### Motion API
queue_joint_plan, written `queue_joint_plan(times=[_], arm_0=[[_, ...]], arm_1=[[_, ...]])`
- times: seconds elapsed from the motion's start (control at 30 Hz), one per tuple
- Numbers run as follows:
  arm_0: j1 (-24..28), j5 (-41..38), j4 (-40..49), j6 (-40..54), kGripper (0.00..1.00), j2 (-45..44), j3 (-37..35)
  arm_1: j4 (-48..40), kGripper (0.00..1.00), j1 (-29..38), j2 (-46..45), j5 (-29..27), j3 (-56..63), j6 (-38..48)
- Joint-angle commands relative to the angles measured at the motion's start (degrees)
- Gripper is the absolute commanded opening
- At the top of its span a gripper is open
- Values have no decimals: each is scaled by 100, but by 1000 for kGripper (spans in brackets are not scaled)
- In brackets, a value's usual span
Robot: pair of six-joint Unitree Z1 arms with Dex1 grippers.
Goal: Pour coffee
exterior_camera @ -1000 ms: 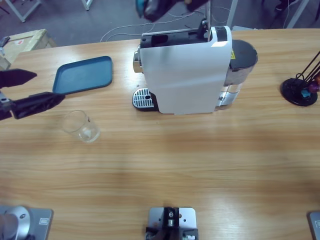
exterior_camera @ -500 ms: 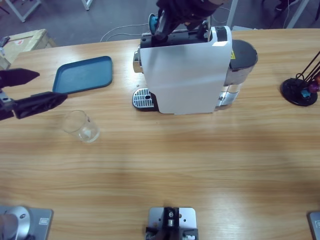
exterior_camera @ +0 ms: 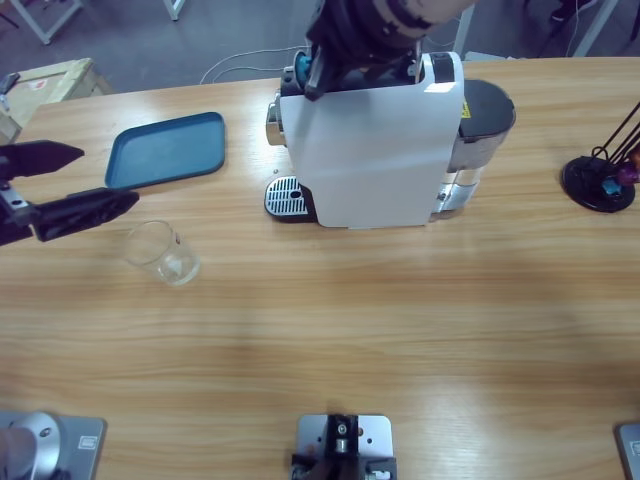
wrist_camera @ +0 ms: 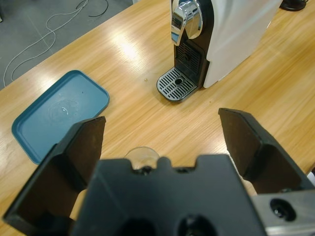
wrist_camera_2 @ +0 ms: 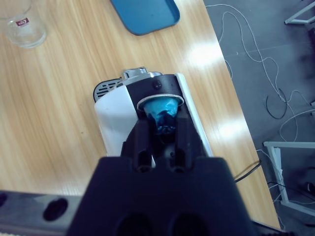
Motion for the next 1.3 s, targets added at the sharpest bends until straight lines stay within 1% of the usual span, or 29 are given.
queue_joint_plan(times=[0.03, 0.07, 0.1, 0.13, 0.17, 0.3, 0.37, 0.4, 0.43, 0.47, 0.5, 0.53, 0.57, 0.6, 0.7, 0.73, 0.8, 0.9, 0.93, 1.0, 1.07, 1.1, 1.2, 1.3], arm_0=[[-51, -65, -68, 22, 991, 129, 224], [-51, -65, -68, 17, 991, 129, 227], [-51, -65, -68, 6, 991, 129, 231], [-51, -65, -68, 1, 991, 118, 238], [-51, -65, -68, 1, 991, 108, 243], [-51, -67, -68, -17, 991, 85, 261], [-51, -74, -77, -41, 991, 76, 261], [-51, -74, -82, -43, 991, 76, 259], [-51, -74, -86, -50, 991, 66, 254], [-51, -74, -93, -52, 990, 51, 247], [-51, -70, -94, -52, 990, 30, 233], [-51, -61, -94, -52, 991, 13, 211], [-51, -56, -94, -52, 991, -10, 196], [-51, -56, -94, -52, 991, -35, 182], [-51, -154, -94, -149, 987, -100, 164], [-51, -195, -94, -168, 987, -128, 164], [-51, -223, -86, -191, 987, -181, 164], [-51, -320, -86, -201, 987, -237, 152], [-51, -355, -82, -201, 987, -249, 120], [-51, -364, -35, -192, 987, -272, 48], [-51, -364, 55, -192, 987, -235, -1], [-51, -371, 81, -192, 987, -223, -5], [-98, -390, 197, -192, 987, -247, -22], [-104, -390, 280, -192, 987, -281, -63]], arm_1=[[-12, 303, -83, 270, 24, 128, 119], [-19, 568, -83, 253, 38, 122, 145], [-36, 775, -83, 226, 22, 122, 149], [-43, 918, -83, 198, 3, 119, 149], [-47, 993, -81, 158, -65, 110, 156], [-56, 1000, -41, -127, -361, -36, 203], [-43, 994, 87, -317, -477, -132, 212], [-3, 932, 181, -415, -507, -168, 216], [81, 757, 284, -515, -503, -197, 223], [284, 402, 434, -642, -419, -220, 258], [495, 138, 558, -751, -347, -213, 355], [660, 0, 683, -886, -359, -154, 483], [677, 0, 791, -1067, -436, -59, 648], [568, 0, 866, -1264, -496, 140, 998], [155, 0, 1014, -1827, -814, 1205, 2014], [52, 0, 1031, -2038, -987, 1569, 2313], [-244, 0, 1033, -2591, -1528, 2272, 3005], [-539, 0, 1031, -3001, -2242, 2629, 3659], [-655, 0, 954, -2966, -2414, 2610, 3737], [-912, 0, 550, -2704, -2551, 2418, 3955], [-1230, 0, 119, -2231, -2588, 2095, 4294], [-1362, 0, 15, -2015, -2556, 1931, 4440], [-1613, 0, -48, -1436, -2337, 1525, 4737], [-1805, 0, -36, -1117, -2194, 1499, 4944]])
